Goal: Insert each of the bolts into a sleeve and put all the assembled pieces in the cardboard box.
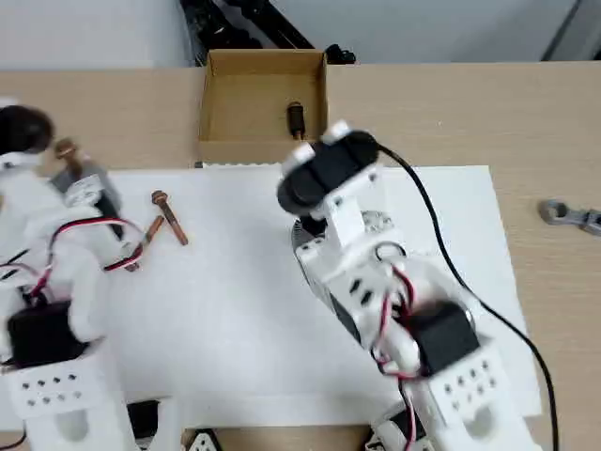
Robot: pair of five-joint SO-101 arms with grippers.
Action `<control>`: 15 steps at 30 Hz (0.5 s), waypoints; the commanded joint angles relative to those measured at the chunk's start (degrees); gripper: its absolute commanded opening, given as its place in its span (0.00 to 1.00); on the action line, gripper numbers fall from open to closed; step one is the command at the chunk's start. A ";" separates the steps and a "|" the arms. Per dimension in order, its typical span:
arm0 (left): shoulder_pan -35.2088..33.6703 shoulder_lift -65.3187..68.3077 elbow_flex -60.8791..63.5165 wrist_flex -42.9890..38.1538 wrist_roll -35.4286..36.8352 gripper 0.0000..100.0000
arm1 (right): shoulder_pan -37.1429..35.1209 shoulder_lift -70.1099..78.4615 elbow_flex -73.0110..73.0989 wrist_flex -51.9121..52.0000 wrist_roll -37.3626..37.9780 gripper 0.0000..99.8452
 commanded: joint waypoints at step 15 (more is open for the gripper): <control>23.30 -0.97 -0.84 -16.53 -0.18 0.01 | -0.22 -37.93 40.44 -30.90 -4.84 0.01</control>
